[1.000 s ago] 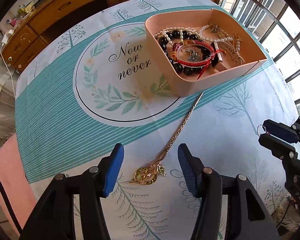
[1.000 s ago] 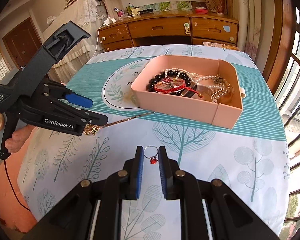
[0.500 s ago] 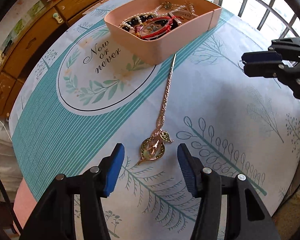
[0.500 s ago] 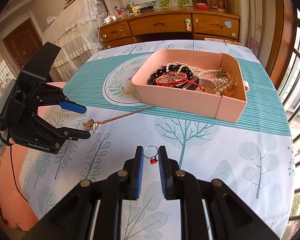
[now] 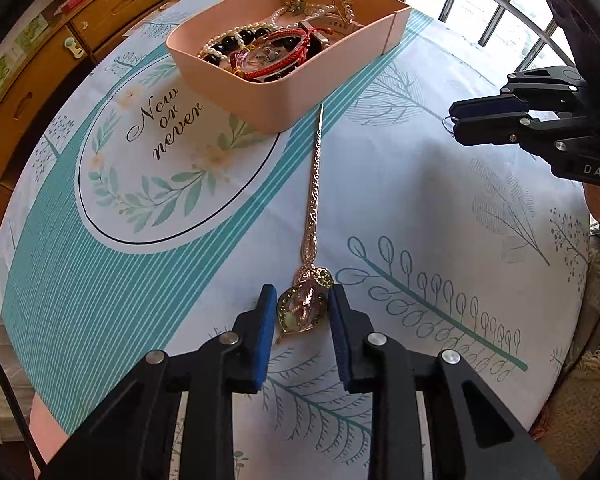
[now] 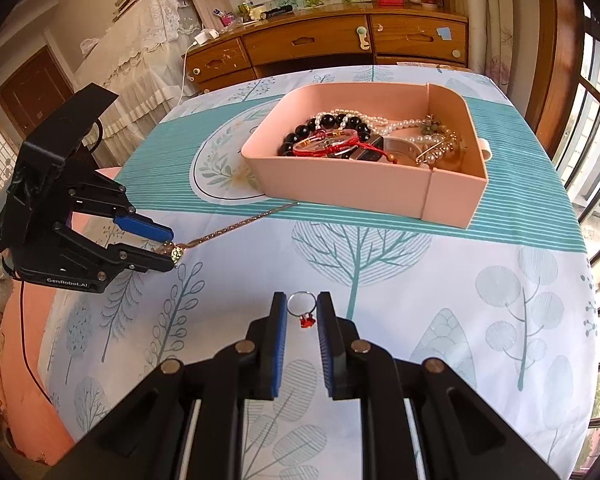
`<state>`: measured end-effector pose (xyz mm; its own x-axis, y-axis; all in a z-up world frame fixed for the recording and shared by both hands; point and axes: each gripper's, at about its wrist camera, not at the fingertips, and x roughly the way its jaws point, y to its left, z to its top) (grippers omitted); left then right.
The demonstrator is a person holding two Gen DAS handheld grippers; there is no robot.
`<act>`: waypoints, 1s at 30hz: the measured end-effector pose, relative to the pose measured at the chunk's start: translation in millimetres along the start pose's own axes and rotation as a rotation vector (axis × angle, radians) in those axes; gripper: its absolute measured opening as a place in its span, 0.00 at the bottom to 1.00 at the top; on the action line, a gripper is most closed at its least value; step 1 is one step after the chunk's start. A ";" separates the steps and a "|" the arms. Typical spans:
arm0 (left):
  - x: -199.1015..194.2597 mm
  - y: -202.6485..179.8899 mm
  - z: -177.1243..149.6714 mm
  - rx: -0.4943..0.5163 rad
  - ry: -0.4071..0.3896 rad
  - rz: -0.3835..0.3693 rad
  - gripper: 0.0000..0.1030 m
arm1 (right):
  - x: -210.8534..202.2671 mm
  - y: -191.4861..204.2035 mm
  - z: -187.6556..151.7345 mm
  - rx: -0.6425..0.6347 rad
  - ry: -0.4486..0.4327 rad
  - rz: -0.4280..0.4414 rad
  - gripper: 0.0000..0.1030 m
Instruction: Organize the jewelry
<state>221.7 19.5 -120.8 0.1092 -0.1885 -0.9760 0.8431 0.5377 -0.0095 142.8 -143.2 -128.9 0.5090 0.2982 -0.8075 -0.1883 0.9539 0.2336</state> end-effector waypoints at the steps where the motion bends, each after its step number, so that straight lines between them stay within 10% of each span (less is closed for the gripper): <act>1: 0.1 0.1 0.6 -0.004 0.001 0.002 0.23 | 0.4 -0.9 -0.1 0.004 0.000 0.001 0.15; 30: -89.5 -81.2 -3.7 -0.045 -0.212 0.172 0.23 | -48.8 4.3 1.2 -0.010 -0.116 0.037 0.15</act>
<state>141.5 -4.3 -33.5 0.3607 -0.2559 -0.8969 0.7786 0.6121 0.1385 118.2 -153.7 -87.9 0.5950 0.3354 -0.7304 -0.2168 0.9420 0.2561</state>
